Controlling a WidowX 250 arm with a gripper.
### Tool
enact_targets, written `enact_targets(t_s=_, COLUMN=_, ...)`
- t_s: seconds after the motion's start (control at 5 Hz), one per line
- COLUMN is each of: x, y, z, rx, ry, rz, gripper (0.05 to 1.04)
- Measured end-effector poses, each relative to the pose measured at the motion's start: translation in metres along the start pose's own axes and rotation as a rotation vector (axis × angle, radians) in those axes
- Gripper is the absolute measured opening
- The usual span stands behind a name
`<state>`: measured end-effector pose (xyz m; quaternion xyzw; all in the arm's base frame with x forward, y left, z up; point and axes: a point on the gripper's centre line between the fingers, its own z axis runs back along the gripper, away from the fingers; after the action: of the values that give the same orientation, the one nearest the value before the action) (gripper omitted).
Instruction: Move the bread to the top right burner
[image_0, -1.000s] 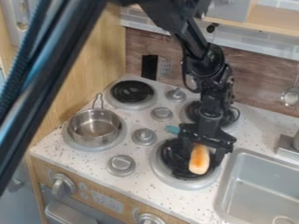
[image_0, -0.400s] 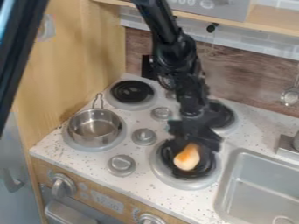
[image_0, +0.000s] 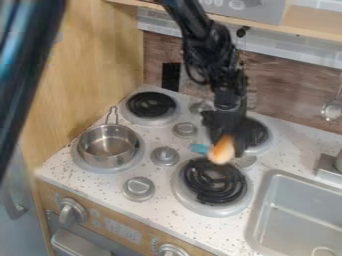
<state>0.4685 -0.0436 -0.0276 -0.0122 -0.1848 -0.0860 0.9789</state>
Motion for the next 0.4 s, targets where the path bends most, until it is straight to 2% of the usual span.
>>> enact_targets(t_s=0.2, x=0.016, y=0.017, z=-0.017, rx=0.027, ry=0.001, rz=0.034, gripper=0.631)
enact_targets(t_s=0.4, x=0.023, y=0.02, z=-0.037, rx=0.02, ry=0.026, rz=0.041, gripper=0.631)
